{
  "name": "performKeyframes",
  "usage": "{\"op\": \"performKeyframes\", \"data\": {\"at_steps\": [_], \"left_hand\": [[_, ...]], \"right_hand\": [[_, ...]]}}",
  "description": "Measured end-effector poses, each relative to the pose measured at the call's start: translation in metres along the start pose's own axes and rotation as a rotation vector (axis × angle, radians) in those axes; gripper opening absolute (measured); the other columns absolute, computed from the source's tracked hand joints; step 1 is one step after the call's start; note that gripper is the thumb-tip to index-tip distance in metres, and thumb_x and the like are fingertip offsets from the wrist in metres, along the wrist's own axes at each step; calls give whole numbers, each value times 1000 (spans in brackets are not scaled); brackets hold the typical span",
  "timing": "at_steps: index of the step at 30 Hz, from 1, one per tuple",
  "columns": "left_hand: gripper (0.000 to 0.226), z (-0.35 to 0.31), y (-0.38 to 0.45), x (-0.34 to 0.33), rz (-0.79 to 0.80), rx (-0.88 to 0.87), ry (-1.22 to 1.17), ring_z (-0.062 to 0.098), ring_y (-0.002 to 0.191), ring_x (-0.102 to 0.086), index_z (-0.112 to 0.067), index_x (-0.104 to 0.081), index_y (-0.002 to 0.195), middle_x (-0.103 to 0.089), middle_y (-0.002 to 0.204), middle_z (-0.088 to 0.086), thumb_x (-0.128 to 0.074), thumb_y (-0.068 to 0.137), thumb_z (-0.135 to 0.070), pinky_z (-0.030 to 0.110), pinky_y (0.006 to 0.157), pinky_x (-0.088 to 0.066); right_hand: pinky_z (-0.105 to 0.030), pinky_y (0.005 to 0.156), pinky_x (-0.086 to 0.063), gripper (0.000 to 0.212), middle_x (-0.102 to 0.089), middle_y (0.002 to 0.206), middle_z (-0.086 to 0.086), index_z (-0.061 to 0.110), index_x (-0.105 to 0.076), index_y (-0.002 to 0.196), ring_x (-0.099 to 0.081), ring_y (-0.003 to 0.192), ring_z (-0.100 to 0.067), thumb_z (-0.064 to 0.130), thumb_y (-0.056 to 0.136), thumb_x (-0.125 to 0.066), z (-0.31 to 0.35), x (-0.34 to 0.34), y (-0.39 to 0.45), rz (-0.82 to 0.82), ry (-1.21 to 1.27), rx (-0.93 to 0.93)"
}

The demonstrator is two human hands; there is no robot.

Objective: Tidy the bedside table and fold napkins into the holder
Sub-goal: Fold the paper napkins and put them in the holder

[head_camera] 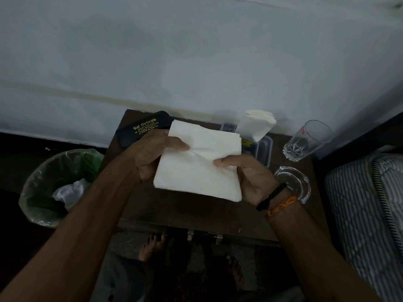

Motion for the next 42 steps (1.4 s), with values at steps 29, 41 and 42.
{"op": "performKeyframes", "data": {"at_steps": [29, 41, 42], "left_hand": [[56, 5, 5, -19, -27, -242, 323, 21, 113, -63, -17, -59, 128, -68, 120, 3, -75, 77, 0, 47, 98, -51], [41, 14, -4, -12, -191, -427, 451, 11, 110, -63, -19, -63, 121, -67, 122, 3, -73, 83, -9, 38, 94, -54], [39, 17, -5, -14, -183, -426, 458, 5, 105, -64, -22, -63, 118, -67, 121, 3, -73, 83, -7, 33, 92, -55]], "right_hand": [[-39, 87, -58, 52, -71, 116, -7, 15, -65, 115, -68, 105, -21, -15, 73, -73, 32, 20, -4, -240, -310, 493], [-29, 83, -58, 47, -73, 107, 2, 17, -68, 109, -71, 99, -10, -10, 72, -77, 19, 36, -7, -325, -403, 590], [-32, 85, -58, 48, -73, 108, 3, 20, -69, 107, -71, 100, -11, -9, 71, -78, 13, 40, -6, -340, -429, 577]]}}
Point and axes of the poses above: each hand's wrist, its own y-axis towards the middle knuckle, its own x-axis out of the back of the hand, z = x × y, the point moved 9 cm from there along y, towards the middle knuckle
